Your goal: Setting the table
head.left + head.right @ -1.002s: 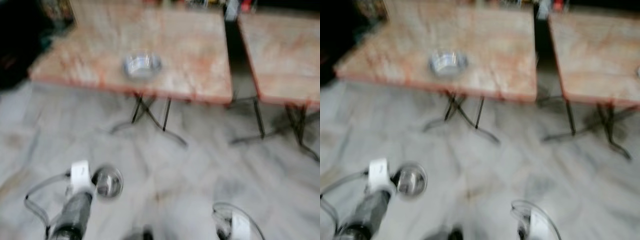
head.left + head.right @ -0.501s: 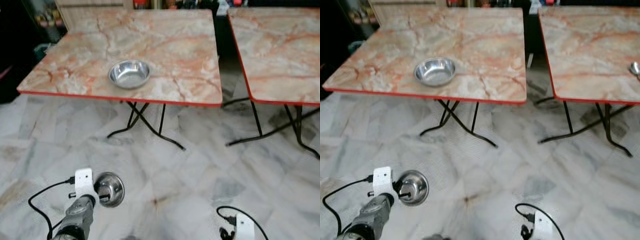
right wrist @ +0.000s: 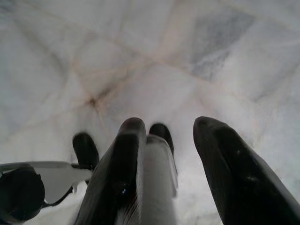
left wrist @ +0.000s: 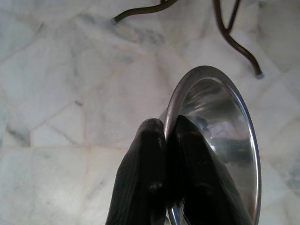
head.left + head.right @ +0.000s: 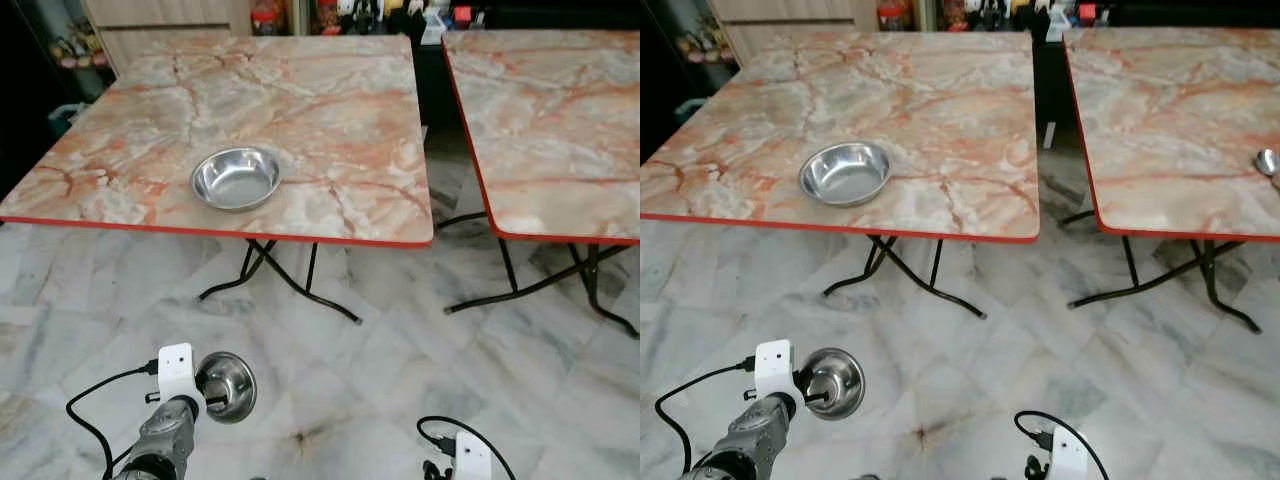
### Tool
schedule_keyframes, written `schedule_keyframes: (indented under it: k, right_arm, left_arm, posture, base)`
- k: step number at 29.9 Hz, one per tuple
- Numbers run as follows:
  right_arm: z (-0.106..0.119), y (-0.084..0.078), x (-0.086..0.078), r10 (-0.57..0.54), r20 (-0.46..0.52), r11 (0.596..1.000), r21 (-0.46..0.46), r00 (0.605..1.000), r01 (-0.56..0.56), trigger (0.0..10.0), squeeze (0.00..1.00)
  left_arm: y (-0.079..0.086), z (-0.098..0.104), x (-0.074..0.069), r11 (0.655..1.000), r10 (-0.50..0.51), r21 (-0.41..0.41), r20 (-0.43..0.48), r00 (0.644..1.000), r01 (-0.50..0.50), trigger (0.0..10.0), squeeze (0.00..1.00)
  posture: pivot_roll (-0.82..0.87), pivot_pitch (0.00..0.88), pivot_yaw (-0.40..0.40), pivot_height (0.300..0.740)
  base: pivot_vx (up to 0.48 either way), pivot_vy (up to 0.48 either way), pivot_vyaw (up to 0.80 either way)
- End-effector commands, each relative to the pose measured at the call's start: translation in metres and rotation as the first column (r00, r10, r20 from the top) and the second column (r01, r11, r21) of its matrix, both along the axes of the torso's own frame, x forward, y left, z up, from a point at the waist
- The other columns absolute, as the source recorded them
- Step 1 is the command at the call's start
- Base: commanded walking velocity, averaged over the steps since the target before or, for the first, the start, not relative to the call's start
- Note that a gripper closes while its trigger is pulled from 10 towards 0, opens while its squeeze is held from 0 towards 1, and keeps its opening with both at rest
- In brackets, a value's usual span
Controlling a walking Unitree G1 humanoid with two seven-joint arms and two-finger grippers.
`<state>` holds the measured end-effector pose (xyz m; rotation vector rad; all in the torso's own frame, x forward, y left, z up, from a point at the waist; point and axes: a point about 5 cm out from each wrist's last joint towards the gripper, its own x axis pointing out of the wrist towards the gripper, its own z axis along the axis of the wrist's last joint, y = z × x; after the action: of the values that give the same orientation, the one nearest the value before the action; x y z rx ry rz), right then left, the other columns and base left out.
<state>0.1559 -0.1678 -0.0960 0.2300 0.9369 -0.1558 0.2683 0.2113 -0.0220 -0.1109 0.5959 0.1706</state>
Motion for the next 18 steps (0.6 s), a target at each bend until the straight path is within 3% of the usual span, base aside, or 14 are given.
schedule_keyframes:
  k: [1,4,6,8,11,14,18]
  right_arm:
    - [-0.006,0.038,-0.014,0.039,-0.033,0.998,0.050,0.999,-0.038,10.0,0.00]
    - [-0.007,0.046,-0.018,0.050,-0.041,0.997,0.053,0.998,-0.048,10.0,0.00]
    - [-0.011,0.054,-0.034,0.059,-0.060,0.997,0.058,0.996,-0.055,10.0,0.00]
    - [-0.011,0.056,-0.035,0.061,-0.062,0.997,0.059,0.996,-0.057,10.0,0.00]
    - [-0.012,0.067,-0.043,0.067,-0.067,0.996,0.062,0.996,-0.063,10.0,0.00]
    - [-0.009,0.040,-0.025,0.046,-0.042,0.998,0.036,0.998,-0.044,10.0,0.00]
    - [-0.009,0.037,-0.024,0.049,-0.039,0.998,0.032,0.998,-0.048,10.0,0.00]
  left_arm:
    - [0.009,-0.005,-0.008,1.000,0.016,0.018,-0.031,0.999,-0.015,10.0,0.00]
    - [0.008,-0.006,-0.009,1.000,0.013,0.016,-0.034,0.999,-0.012,10.0,0.00]
    - [0.008,-0.008,-0.012,1.000,0.009,0.021,-0.048,0.999,-0.008,10.0,0.00]
    - [0.008,-0.009,-0.012,1.000,0.009,0.023,-0.050,0.999,-0.008,10.0,0.00]
    - [0.006,-0.012,-0.016,1.000,0.020,-0.012,-0.048,0.999,-0.021,10.0,0.00]
    - [0.003,-0.016,-0.020,0.999,0.011,-0.031,-0.062,0.998,-0.013,10.0,0.00]
    - [0.000,-0.018,-0.022,1.000,0.003,-0.026,-0.078,0.997,-0.005,10.0,0.00]
  posture:
    - [0.00,0.151,0.025,0.740]
    - [-0.01,0.151,0.023,0.740]
    - [0.00,0.149,0.022,0.740]
    - [0.00,0.149,0.022,0.740]
    - [-0.01,0.145,0.020,0.740]
    - [-0.01,0.141,0.020,0.740]
    - [-0.03,0.126,0.014,0.740]
  base:
    - [0.292,0.000,0.00]
    - [0.287,0.000,0.00]
    - [0.261,0.000,0.00]
    - [0.251,0.000,0.00]
    - [0.000,0.000,0.00]
    - [0.000,0.000,0.00]
    - [0.000,0.000,0.00]
